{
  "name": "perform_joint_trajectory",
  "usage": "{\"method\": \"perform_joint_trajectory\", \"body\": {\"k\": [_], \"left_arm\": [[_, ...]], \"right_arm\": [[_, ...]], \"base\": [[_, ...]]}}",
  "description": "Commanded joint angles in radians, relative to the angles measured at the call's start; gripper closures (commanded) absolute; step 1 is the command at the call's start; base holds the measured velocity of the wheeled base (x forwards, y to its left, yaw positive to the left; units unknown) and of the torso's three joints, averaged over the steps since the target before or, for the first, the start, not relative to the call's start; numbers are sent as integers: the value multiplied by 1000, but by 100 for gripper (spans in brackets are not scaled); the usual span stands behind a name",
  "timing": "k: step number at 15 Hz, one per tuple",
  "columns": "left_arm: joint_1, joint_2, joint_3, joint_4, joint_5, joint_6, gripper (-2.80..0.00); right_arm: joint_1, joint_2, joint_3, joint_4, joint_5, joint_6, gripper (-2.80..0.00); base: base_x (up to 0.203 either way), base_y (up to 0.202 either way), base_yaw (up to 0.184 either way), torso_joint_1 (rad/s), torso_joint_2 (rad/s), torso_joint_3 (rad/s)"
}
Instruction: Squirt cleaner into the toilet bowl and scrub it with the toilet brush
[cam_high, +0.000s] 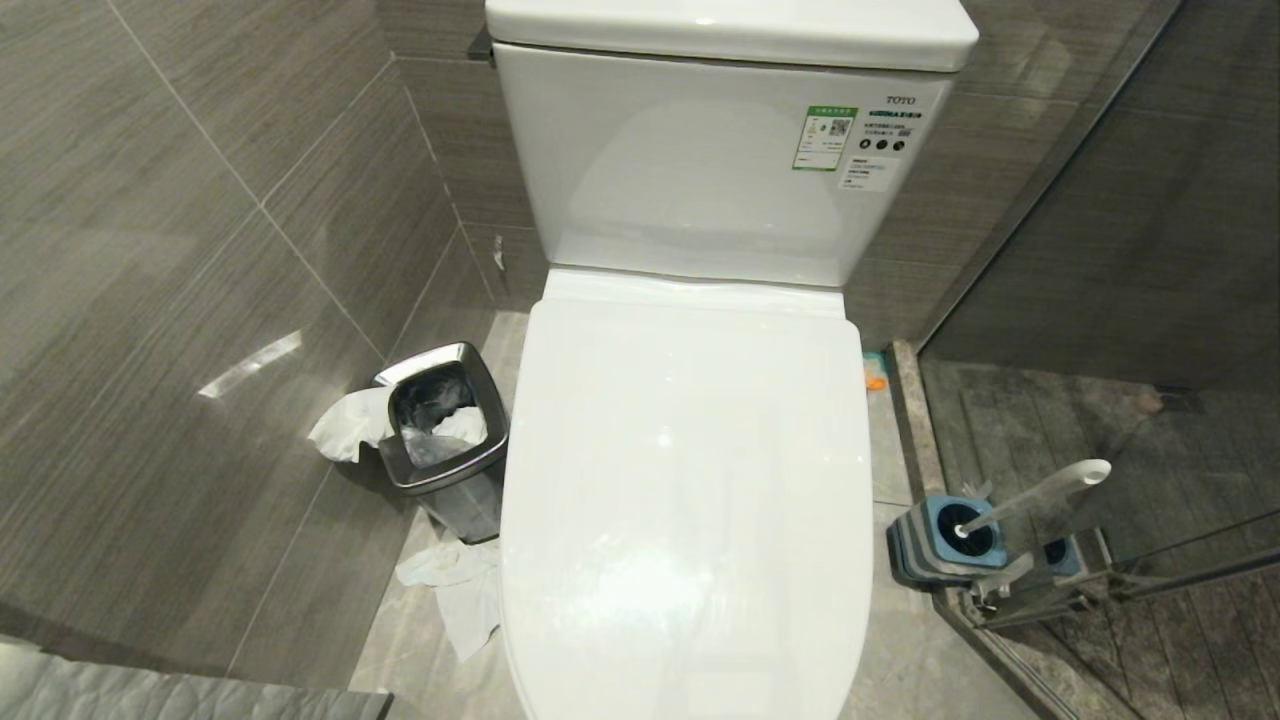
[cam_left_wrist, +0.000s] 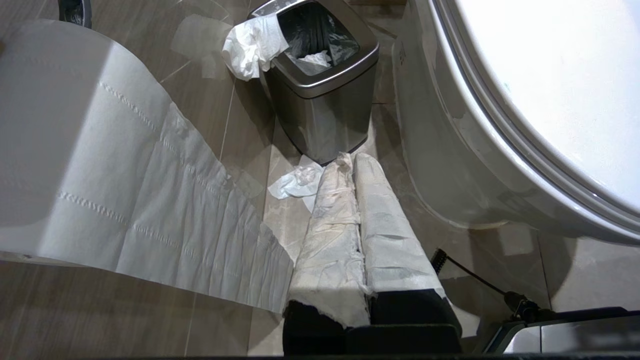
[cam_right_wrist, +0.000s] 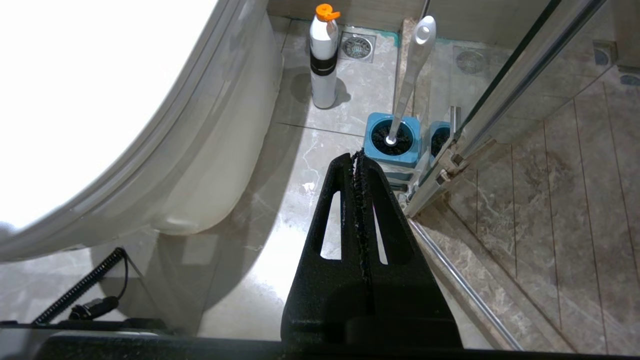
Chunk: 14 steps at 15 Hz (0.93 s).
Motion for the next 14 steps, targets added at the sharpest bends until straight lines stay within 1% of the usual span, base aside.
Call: {"method": "perform_joint_trajectory", "body": {"k": [1, 14], "left_arm": [[0, 2, 2, 0, 1, 1, 0], [0, 2, 3, 0, -1, 0, 0]], "right_arm": [[0, 1, 0, 1, -2, 5, 0], [0, 1, -1, 1, -2, 11, 0]], "base": [[0, 0, 0, 0, 0, 0], [0, 0, 0, 0, 0, 0]]}}
